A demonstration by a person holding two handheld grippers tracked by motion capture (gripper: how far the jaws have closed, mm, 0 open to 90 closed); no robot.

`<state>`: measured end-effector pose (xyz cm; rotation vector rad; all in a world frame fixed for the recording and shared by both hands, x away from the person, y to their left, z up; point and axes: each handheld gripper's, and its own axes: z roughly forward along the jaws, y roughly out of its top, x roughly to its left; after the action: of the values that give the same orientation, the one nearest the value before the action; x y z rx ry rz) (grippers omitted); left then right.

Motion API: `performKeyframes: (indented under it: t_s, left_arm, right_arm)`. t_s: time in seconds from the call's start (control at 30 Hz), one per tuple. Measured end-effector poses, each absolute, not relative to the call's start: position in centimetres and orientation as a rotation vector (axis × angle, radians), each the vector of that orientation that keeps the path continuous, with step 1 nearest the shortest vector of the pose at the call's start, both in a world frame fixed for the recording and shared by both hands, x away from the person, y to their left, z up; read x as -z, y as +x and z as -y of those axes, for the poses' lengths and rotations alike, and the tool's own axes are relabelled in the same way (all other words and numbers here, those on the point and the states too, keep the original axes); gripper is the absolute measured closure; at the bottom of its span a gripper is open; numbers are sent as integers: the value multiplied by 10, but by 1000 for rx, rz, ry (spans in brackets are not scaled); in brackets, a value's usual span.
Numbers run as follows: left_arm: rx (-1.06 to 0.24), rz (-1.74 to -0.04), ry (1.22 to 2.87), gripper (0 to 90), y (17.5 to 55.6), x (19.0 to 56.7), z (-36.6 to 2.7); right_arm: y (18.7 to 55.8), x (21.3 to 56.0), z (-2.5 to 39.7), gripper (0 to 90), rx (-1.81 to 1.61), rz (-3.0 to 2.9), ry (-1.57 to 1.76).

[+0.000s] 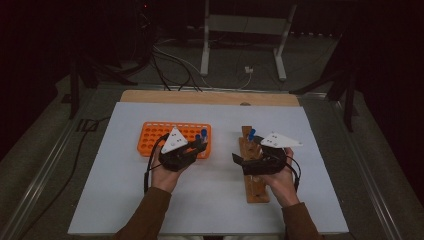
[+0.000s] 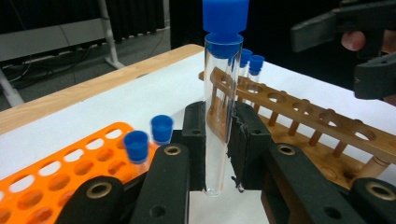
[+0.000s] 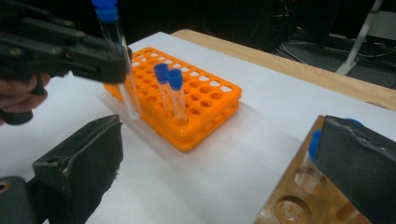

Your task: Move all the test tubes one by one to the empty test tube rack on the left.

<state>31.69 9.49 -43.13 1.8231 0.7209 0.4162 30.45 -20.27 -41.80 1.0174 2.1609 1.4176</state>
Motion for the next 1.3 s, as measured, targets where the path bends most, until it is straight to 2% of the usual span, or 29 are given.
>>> performKeyframes:
  t_s: [0.47, 1.3]
  left_arm:
    - [-487, -782, 1791, 781, 324, 432, -118]
    - [-510, -881, 1829, 780, 346, 466, -118]
  right_arm:
    - [304, 427, 218, 10, -1408, -2145, 1061]
    - [302, 427, 222, 11, -1438, -2128, 1066]
